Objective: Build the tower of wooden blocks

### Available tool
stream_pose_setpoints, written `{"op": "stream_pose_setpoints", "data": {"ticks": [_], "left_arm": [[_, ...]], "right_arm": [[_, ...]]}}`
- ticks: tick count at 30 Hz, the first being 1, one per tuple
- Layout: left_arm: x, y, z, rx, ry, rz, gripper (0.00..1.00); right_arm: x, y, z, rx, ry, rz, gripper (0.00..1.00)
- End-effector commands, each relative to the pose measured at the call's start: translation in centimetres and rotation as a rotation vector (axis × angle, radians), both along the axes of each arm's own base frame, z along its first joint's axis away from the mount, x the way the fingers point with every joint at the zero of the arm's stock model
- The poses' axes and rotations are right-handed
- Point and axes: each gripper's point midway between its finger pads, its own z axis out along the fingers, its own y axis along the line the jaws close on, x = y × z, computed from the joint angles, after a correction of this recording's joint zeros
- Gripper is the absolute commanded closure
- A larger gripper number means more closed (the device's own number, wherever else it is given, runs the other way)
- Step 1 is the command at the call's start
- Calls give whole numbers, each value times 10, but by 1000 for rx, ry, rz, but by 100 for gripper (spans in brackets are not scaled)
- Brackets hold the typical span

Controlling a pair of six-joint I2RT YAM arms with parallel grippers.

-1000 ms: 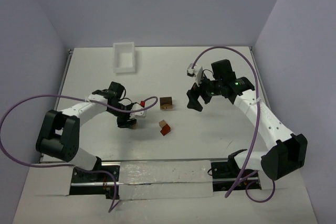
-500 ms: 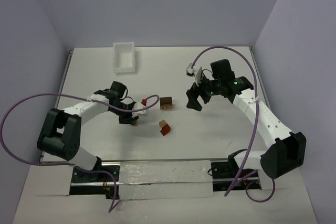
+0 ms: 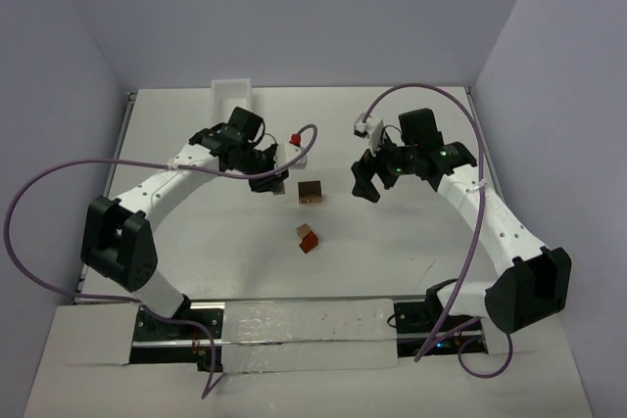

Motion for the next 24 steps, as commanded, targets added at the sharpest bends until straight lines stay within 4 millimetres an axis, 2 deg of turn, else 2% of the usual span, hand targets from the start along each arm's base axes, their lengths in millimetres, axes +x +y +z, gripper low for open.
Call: {"op": "stream_pose_setpoints", "data": {"ticks": [1, 8, 10, 15, 24], "left_arm": [[-1, -15, 9, 69, 68, 64, 94], [15, -36, 18, 97, 64, 56, 92], [21, -44, 13, 108, 81, 58, 92], [25, -58, 11, 112, 83, 43, 92], [24, -66, 5, 116, 60, 17, 92]], "right_arm": [[10, -13, 9, 13, -20, -27, 0], [16, -30, 9, 11, -11, -69, 0], [17, -32, 12, 12, -10, -80, 0], [19, -37, 20, 17, -25, -98, 0], [21, -41, 18, 9, -24, -110, 0]]}}
